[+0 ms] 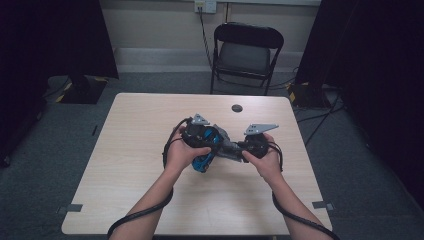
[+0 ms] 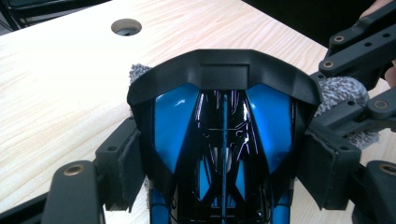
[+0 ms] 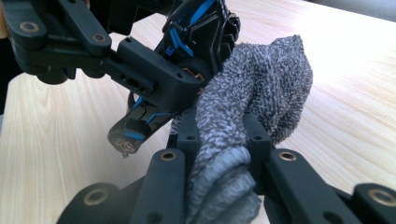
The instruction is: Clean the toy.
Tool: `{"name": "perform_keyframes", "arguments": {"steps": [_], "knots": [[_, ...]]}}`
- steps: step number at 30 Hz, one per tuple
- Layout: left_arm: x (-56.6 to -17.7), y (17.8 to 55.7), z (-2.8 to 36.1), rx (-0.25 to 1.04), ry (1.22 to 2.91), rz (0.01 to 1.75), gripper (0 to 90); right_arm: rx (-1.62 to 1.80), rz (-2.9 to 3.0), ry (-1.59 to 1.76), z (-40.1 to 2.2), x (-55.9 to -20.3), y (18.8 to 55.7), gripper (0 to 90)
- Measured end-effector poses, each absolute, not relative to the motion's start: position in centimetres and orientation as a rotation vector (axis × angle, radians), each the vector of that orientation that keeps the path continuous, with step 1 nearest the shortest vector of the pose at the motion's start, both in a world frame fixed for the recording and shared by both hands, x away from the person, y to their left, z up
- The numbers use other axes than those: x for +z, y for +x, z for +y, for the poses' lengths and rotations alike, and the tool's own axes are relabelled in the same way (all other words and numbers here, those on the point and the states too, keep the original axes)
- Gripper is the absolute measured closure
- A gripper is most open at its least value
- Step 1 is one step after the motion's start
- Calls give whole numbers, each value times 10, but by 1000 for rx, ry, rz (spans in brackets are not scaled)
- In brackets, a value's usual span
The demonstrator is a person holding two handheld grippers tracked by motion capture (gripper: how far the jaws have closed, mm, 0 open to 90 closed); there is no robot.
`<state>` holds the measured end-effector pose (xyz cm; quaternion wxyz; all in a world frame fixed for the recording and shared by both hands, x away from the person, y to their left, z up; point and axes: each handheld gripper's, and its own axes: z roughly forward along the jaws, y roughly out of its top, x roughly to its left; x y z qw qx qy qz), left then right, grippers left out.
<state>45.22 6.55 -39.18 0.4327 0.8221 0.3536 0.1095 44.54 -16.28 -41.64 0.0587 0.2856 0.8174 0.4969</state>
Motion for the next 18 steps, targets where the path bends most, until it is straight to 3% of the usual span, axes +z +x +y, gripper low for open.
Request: {"name": "perform_keyframes", "arguments": {"steps": [18], "knots": [[-383, 459, 66, 272, 2019, 901, 254, 1482, 2530, 803, -152, -424, 440, 741]]}}
